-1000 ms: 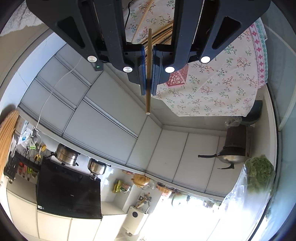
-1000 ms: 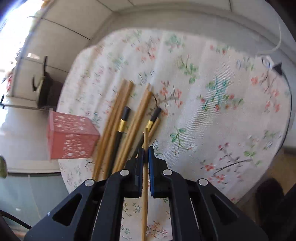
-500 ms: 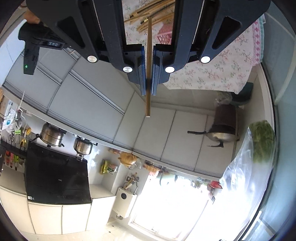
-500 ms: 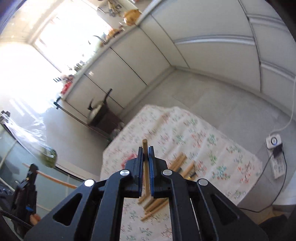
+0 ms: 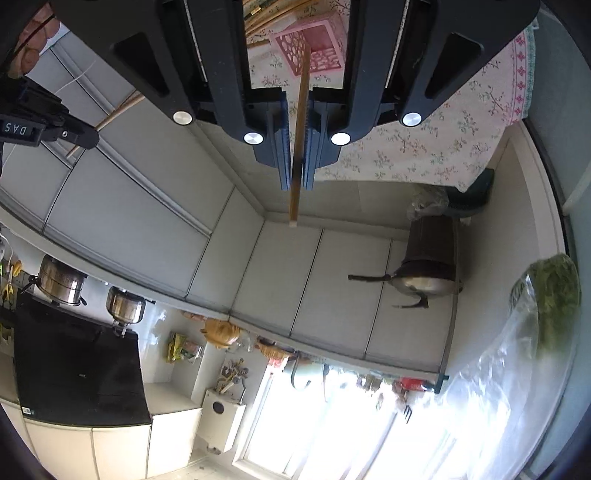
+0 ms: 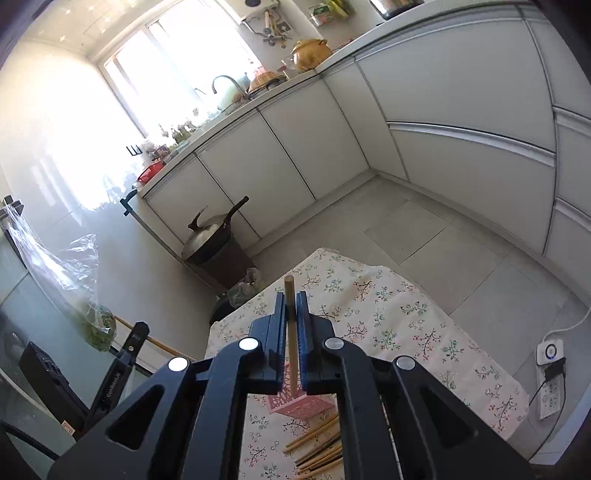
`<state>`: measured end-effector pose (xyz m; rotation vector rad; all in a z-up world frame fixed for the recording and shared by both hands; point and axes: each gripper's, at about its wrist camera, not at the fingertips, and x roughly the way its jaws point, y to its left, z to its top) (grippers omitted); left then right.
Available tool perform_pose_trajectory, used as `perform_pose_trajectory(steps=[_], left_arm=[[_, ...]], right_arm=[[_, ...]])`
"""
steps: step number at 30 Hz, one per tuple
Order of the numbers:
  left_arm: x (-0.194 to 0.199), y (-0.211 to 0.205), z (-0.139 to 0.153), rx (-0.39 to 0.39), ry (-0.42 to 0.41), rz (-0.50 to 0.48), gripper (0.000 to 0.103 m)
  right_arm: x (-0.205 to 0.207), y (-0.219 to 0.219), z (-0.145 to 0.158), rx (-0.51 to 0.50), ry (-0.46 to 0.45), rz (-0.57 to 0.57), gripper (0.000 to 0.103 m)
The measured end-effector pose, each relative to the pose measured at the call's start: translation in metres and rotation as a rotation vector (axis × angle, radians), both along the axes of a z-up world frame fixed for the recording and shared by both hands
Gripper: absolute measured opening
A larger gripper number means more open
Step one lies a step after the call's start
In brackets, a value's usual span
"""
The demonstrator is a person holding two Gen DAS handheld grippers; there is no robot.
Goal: Organize utensils
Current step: 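Lift the chopstick with the left tool and carry it over the pink cup, then open the left tool to drop the chopstick into the pink cup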
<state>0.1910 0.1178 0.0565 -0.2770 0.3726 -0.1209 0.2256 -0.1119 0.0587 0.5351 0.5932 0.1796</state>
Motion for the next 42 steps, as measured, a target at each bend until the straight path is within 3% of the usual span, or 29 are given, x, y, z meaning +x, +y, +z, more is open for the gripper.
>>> perform_pose_trajectory(steps=[2, 4, 11, 17, 20, 24, 27, 30, 32, 42], left_arm=[[-0.003, 0.003, -0.001, -0.003, 0.009, -0.002, 0.031], [-0.016, 0.008, 0.005, -0.021, -0.021, 0.011, 0.041], [-0.043, 0.032, 0.021, -0.078, -0.06, 0.055, 0.048], [-0.04, 0.041, 0.019, -0.102, -0.031, 0.076, 0.054], [-0.036, 0.038, 0.014, -0.079, -0.002, 0.085, 0.055], [-0.033, 0.032, 0.006, -0.022, 0.036, 0.094, 0.057], [-0.033, 0.026, 0.002, -0.001, 0.051, 0.091, 0.062], [-0.035, 0.019, 0.0, 0.015, 0.059, 0.093, 0.07], [-0.038, 0.014, -0.003, 0.03, 0.063, 0.096, 0.077], [-0.047, -0.016, -0.016, 0.11, 0.09, 0.07, 0.09]], right_arm=[[0.005, 0.009, -0.001, -0.029, -0.001, 0.013, 0.006], [0.007, 0.016, 0.0, -0.058, -0.008, 0.022, 0.006], [0.022, 0.044, 0.008, -0.149, -0.027, 0.044, 0.006], [0.044, 0.07, 0.001, -0.206, -0.021, 0.052, 0.006], [0.059, 0.081, -0.014, -0.197, 0.007, 0.079, 0.013], [0.05, 0.078, -0.028, -0.161, 0.021, 0.061, 0.036], [0.038, 0.076, -0.03, -0.201, 0.015, 0.042, 0.04], [0.026, 0.068, -0.033, -0.226, 0.014, 0.006, 0.058], [0.018, 0.063, -0.034, -0.238, 0.01, -0.015, 0.06], [-0.021, 0.043, -0.043, -0.351, -0.006, -0.084, 0.075]])
